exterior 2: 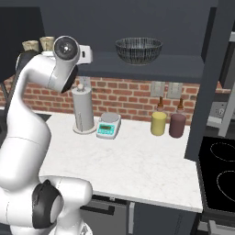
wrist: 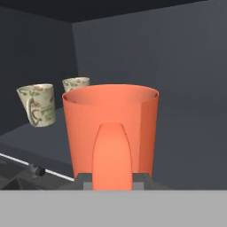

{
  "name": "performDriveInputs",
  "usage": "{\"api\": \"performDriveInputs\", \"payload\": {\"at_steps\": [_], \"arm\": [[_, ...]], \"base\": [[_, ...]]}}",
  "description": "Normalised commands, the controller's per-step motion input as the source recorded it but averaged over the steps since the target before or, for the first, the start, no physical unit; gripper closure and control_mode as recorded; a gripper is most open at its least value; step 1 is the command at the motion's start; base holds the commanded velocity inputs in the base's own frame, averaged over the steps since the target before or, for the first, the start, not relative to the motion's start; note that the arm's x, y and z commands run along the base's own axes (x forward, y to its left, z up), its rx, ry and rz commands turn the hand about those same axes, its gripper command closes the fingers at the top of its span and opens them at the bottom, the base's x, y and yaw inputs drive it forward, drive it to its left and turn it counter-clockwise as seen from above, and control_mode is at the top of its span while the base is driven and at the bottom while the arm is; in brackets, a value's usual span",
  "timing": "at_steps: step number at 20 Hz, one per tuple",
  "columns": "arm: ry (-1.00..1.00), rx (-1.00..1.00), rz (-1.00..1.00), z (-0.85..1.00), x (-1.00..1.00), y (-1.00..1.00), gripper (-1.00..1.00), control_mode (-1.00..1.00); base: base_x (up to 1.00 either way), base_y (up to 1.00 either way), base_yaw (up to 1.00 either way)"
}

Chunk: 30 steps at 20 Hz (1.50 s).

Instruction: Gather all objects into one cabinet and sort the glasses and bowls to opposite sides.

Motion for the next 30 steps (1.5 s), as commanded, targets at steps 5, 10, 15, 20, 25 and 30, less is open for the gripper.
{"api": "performDriveInputs", "payload": {"at_steps": [5,10,15,20,25,30], "arm": [[0.05,0.00,0.00,0.00,0.03,0.36,1.00,-1.00],[0.00,0.00,0.00,0.00,0.09,0.48,1.00,-1.00],[0.00,0.00,0.00,0.00,0.20,0.43,1.00,-1.00],[0.00,0.00,0.05,0.00,0.29,0.25,1.00,-1.00],[0.00,0.00,0.10,0.00,0.16,0.00,1.00,-1.00],[0.00,0.00,0.09,-0.12,0.19,0.09,1.00,-1.00]], "base": [[0.00,0.00,0.00],[0.00,0.00,0.00],[0.00,0.00,0.00],[0.00,0.00,0.00],[0.00,0.00,0.00],[0.00,0.00,0.00]]}}
